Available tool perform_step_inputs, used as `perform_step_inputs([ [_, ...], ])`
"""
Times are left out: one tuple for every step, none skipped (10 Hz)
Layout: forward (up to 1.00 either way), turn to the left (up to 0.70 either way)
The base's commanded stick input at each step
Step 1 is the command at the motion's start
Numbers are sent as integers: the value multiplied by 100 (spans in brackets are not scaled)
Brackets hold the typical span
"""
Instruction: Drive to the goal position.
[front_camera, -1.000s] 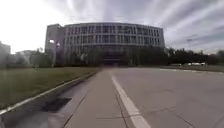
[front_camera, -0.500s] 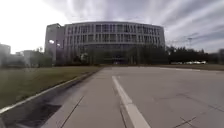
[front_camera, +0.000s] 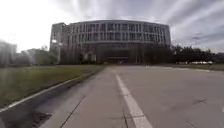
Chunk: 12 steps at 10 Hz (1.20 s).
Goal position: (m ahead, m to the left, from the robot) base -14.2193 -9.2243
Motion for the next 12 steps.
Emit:
perform_step_inputs([
  [0, -85],
  [0, -85],
  [0, -85],
  [0, -85],
  [0, -85],
  [0, -85],
  [0, -85],
  [0, -85],
  [0, -85],
  [0, -85],
  [0, -85],
  [0, -85],
])
